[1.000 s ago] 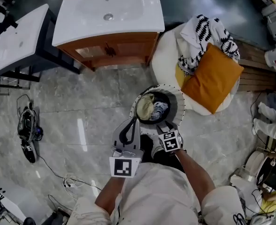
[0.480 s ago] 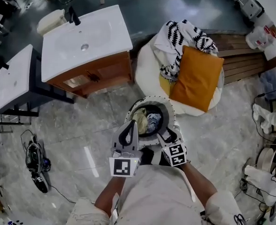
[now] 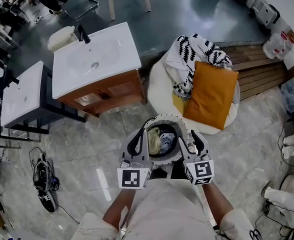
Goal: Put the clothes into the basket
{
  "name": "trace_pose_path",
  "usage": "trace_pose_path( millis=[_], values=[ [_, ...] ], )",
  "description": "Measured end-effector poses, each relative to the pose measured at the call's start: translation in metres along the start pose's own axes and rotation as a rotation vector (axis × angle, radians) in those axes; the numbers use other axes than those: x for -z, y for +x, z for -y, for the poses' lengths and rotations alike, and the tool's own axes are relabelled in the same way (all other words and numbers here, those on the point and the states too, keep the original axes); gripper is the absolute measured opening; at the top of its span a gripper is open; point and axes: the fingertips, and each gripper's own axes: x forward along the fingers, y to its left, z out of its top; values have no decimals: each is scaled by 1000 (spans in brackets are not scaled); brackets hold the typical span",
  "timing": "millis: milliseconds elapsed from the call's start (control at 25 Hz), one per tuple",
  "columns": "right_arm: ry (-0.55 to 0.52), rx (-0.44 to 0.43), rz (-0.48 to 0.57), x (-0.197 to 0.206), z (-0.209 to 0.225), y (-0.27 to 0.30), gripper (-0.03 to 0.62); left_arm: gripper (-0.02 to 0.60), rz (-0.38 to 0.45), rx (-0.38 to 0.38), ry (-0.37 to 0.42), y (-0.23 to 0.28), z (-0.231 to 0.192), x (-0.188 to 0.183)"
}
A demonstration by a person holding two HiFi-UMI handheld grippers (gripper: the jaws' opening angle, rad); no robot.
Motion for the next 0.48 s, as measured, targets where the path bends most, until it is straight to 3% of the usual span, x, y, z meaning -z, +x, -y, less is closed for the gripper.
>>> trace_pose_path(
  millis=[480],
  values=[
    [-77, 133, 363, -153, 42, -44, 207, 5, 97, -43, 45, -2, -8, -73]
  ],
)
